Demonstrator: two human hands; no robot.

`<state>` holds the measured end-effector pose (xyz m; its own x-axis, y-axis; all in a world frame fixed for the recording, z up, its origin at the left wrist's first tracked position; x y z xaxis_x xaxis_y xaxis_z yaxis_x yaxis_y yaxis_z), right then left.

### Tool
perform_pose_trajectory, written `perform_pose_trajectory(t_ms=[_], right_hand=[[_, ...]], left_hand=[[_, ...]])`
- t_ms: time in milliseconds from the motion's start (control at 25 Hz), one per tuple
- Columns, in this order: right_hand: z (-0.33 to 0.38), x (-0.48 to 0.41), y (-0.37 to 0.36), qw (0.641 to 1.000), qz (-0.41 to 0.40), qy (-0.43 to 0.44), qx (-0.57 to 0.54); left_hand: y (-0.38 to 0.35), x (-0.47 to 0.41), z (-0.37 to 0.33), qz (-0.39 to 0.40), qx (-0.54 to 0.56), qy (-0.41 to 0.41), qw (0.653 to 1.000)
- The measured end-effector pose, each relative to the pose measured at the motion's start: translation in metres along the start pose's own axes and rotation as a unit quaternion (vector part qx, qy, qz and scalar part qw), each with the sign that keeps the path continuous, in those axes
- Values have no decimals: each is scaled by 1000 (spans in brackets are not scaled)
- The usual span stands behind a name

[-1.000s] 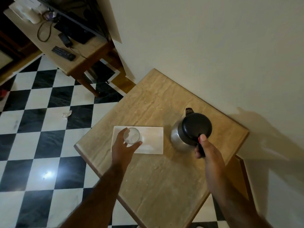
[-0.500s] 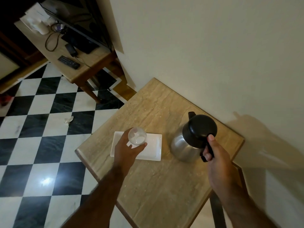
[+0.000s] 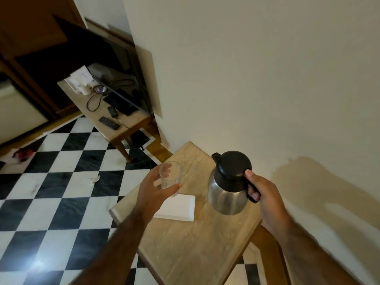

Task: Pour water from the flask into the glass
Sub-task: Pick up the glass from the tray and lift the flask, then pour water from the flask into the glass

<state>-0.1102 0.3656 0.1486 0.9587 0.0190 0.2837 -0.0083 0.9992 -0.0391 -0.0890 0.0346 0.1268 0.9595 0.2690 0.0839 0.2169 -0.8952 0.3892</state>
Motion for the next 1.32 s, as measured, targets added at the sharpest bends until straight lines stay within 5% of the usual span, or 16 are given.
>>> perform_pose_trajectory(t_ms=[400,680,1320], right_hand=[[227,67,-34,978,156,73,120],[331,96,-59,948,192,108,230],[424,140,-134,816,246,132,506]], left_hand=[[69,52,-171,-6,6,-37,999],[83,75,-222,6,61,-42,997],[98,119,-259,-15,48,-44,998]])
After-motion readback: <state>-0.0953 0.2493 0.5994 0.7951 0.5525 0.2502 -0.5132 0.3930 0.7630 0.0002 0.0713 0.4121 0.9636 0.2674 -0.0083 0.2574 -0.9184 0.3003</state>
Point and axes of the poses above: each hand's wrist, its own x-axis away from the middle knuckle, its own y-axis out of the back of the hand, z = x × y, the point moved 9 cm from there along -x, towards the middle knuckle, and after that the axes turned 1 degree about y, right-handed, at the moved point
